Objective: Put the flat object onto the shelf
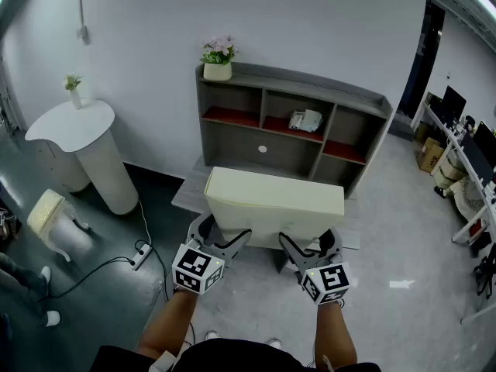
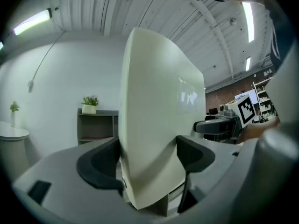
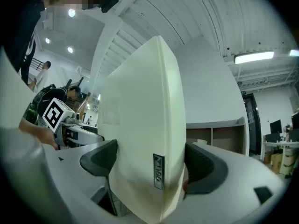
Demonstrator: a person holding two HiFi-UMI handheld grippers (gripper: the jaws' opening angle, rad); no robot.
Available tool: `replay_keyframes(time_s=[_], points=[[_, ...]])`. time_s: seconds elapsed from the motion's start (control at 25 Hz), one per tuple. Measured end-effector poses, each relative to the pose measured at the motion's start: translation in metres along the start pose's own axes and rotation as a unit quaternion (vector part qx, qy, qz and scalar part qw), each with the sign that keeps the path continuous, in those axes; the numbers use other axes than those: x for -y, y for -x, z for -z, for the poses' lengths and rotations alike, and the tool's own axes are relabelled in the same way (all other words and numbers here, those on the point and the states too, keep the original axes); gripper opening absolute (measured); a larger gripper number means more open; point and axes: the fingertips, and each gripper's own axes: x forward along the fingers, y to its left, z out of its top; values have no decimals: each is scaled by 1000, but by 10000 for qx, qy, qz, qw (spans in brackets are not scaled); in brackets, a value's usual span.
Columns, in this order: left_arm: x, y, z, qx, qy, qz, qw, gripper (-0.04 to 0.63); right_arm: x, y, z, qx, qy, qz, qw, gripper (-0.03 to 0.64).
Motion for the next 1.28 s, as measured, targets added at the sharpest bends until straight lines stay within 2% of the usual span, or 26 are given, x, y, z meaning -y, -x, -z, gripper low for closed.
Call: replay_keyframes(time_s=[0.64,1.28], points=[[-13,12,4,-9,-17,-20,10000,383,-16,-10,2,10,-44,-38,10000,448],[-64,50,19,-37,-13,149,9999,383,-73,-41,7,-15,-122,115,9999,448]])
